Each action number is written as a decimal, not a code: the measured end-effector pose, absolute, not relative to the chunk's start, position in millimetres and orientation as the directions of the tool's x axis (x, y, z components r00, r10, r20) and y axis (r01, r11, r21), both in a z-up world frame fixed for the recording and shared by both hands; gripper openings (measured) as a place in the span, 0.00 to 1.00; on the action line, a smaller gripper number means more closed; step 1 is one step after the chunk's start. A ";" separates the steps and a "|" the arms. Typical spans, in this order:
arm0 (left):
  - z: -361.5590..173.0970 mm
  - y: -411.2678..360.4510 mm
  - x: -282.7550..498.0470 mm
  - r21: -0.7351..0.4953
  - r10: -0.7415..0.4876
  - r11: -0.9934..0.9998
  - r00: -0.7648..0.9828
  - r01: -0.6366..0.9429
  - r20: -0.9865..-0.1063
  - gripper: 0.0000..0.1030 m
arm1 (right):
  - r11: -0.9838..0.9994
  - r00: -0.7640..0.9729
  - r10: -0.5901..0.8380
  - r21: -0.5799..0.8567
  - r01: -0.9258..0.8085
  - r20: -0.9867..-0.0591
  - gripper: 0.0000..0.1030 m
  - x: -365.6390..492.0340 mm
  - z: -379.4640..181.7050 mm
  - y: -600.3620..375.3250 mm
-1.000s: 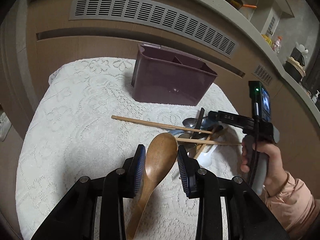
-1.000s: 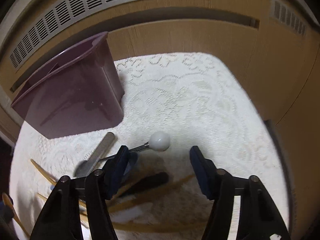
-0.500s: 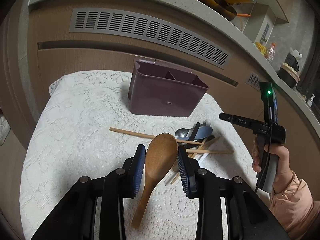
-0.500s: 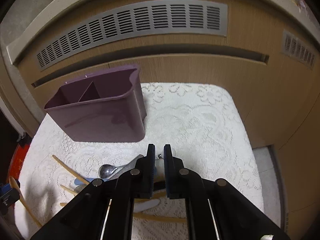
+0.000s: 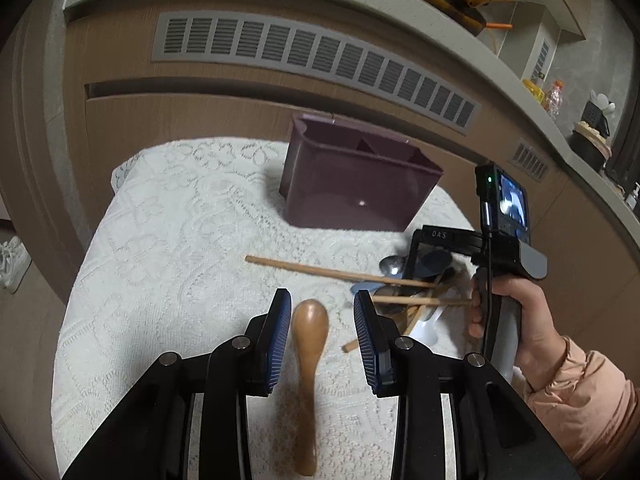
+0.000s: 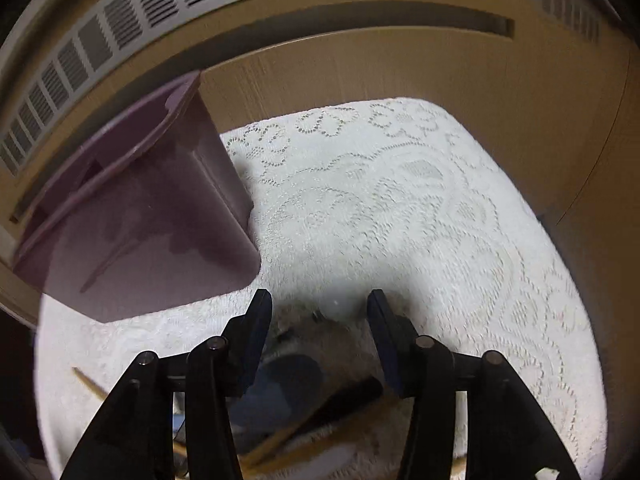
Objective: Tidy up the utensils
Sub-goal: 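Lift the wooden spoon with the left tool while the right tool grasps the white ball-handled spoon, then carry both spoons to the purple caddy and release them inside, then grasp the blue plastic spoon with the left tool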
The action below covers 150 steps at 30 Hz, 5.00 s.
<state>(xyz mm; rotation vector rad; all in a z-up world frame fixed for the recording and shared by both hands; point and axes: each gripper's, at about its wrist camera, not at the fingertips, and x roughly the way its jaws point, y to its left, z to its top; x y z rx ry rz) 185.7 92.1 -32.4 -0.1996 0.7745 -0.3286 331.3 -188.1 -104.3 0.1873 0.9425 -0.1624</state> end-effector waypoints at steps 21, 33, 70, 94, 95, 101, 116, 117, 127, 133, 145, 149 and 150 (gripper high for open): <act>-88.8 43.9 239.6 -0.104 -0.225 0.957 0.467 0.271 -0.855 0.45 | 0.996 0.769 0.089 0.044 -0.080 -0.633 0.19 225.5 16.1 -211.1; -34.2 40.7 188.4 -0.053 -0.230 0.961 0.674 0.272 -0.702 0.30 | 0.984 0.817 0.093 -0.073 -0.163 -0.569 0.19 171.2 46.3 -203.5; 58.2 27.0 396.7 -0.156 -0.299 0.954 0.852 0.256 -0.430 0.30 | 0.940 0.792 0.055 -0.236 -0.247 -0.608 0.19 373.8 54.1 -131.5; 50.9 8.8 310.2 -0.070 -0.280 0.957 0.835 0.281 -0.473 0.70 | 0.968 0.797 0.100 -0.126 -0.216 -0.596 0.89 320.7 36.4 -153.4; 52.5 7.9 303.4 -0.066 -0.286 0.954 0.832 0.291 -0.475 0.70 | 0.967 0.797 0.094 -0.135 -0.216 -0.596 0.92 314.9 35.4 -152.9; 50.8 -2.2 274.7 -0.043 -0.316 0.940 0.813 0.339 -0.489 0.76 | 0.944 0.763 0.071 -0.204 -0.260 -0.643 0.97 271.8 6.3 -146.5; -45.4 -33.5 272.9 -0.177 -0.497 0.775 0.411 0.607 -0.765 0.77 | 0.979 0.698 -0.033 -0.165 -0.122 -0.716 0.99 192.9 -42.1 -205.1; -48.7 -37.0 273.0 -0.170 -0.492 0.769 0.401 0.616 -0.773 0.77 | 0.980 0.700 -0.033 -0.162 -0.118 -0.714 0.99 187.9 -43.9 -207.7; -68.9 -110.8 304.5 -0.099 -0.427 0.720 0.327 0.686 -0.843 0.75 | 0.995 0.666 -0.012 -0.077 -0.068 -0.746 0.87 181.7 -64.7 -218.9; -87.9 -127.8 330.4 -0.080 -0.341 0.786 0.322 0.613 -0.883 0.59 | 0.996 0.621 0.009 -0.050 -0.077 -0.784 0.65 177.9 -75.4 -223.5; -82.5 -104.2 317.5 -0.093 -0.350 0.831 0.385 0.548 -0.854 0.32 | 0.997 0.630 0.003 -0.044 -0.059 -0.777 0.65 175.8 -73.5 -228.3; -71.3 -83.9 299.4 -0.122 -0.380 0.846 0.426 0.520 -0.821 0.31 | 0.996 0.636 0.004 -0.053 -0.071 -0.772 0.65 174.0 -67.0 -222.1; -67.2 -76.4 295.2 -0.128 -0.385 0.852 0.443 0.508 -0.809 0.31 | 0.996 0.636 0.008 -0.051 -0.074 -0.772 0.65 174.5 -65.7 -220.6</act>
